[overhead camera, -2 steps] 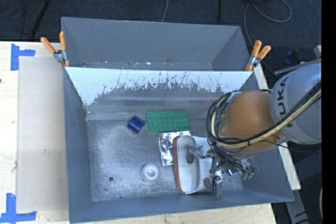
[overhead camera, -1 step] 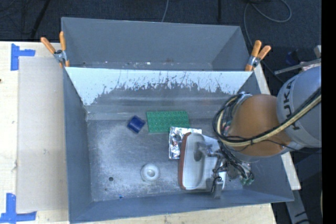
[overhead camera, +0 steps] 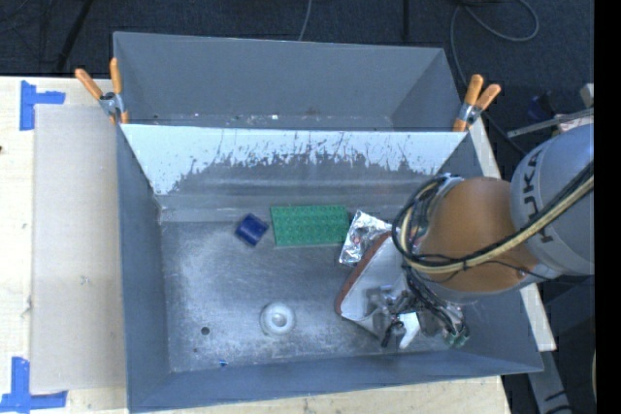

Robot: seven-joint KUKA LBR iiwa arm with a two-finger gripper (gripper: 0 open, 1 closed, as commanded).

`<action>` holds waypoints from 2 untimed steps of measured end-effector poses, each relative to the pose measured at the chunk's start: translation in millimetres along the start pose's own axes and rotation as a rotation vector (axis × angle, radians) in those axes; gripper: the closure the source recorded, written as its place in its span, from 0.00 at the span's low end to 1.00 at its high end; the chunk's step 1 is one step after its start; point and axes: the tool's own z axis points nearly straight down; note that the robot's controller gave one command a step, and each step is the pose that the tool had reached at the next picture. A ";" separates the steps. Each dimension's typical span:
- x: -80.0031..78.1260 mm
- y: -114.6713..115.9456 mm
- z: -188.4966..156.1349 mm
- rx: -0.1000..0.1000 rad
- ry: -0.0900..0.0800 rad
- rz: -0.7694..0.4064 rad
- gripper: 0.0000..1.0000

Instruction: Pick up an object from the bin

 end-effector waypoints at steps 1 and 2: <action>-21.0 1.3 -121.6 0.003 -0.008 0.131 1.00; -14.2 2.4 -103.4 0.002 0.004 0.155 1.00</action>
Offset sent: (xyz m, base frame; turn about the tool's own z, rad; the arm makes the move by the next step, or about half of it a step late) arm 0.0186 0.0028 0.1184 0.1302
